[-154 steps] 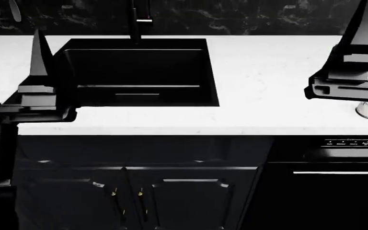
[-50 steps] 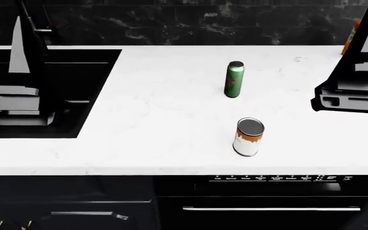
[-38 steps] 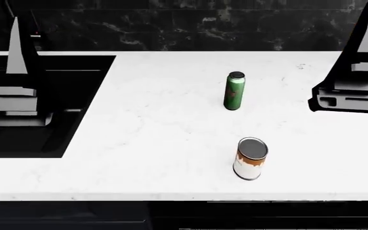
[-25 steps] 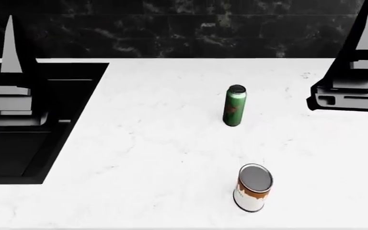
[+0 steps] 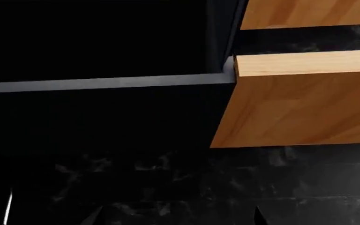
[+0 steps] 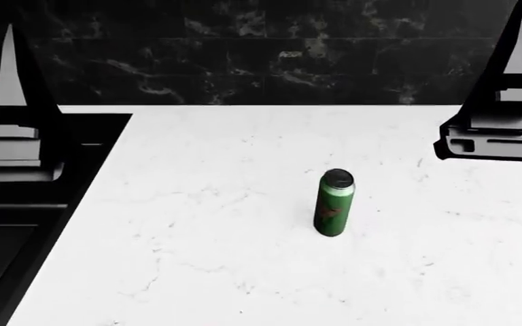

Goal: Pick the cans from the counter and place them in their designated side in the cabinet.

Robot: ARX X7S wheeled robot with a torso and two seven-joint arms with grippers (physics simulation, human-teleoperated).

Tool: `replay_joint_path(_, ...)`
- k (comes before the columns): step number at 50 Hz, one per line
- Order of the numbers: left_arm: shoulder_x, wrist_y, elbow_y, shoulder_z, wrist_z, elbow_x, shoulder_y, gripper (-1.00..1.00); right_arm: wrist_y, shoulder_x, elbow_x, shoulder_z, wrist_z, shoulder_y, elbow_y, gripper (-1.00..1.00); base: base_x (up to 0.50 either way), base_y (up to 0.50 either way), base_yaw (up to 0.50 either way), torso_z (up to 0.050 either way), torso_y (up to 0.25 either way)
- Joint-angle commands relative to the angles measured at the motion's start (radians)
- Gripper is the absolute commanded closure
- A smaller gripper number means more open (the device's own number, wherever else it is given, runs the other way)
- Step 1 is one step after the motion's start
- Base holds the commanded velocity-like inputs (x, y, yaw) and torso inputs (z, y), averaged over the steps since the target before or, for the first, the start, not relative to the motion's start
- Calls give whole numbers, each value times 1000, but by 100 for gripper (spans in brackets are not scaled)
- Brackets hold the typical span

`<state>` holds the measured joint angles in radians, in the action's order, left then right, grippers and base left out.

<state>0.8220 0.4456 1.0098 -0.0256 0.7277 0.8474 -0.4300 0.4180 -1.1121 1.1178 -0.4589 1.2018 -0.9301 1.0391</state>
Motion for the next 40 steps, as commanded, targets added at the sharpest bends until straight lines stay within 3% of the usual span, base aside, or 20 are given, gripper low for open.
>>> replay_joint_path(1, 9, -12, -1, 9, 7, -2, 5, -100, -20, -15, -2, -30, 10, -15, 0, -100, 395, -62, 0, 0, 0)
replay_joint_path(13, 22, -25, -8, 9, 9, 8, 8, -100, -50, -33, -5, -58, 22, -32, 0, -100, 64, -10, 0, 0, 1)
replay_joint_path(18, 74, -38, -30, -28, -35, 132, 1, -100, -64, -43, -10, -69, 26, -28, 0, -100, 0, 0, 0, 0, 0)
replay_joint_path(28, 286, -16, -101, -34, -355, 365, -15, -100, -116, -89, 4, -108, 43, -66, 6, -100, 0, 0, 0, 0, 0)
replay_joint_path(35, 379, 50, -130, 60, -641, 408, -84, -100, -171, -119, -18, -186, 60, -93, 6, -100, 0, 0, 0, 0, 0)
replay_joint_path(40, 413, 122, -134, 133, -777, 391, -147, -100, -187, -128, -30, -208, 61, -93, 1, -100, 0, 0, 0, 0, 0)
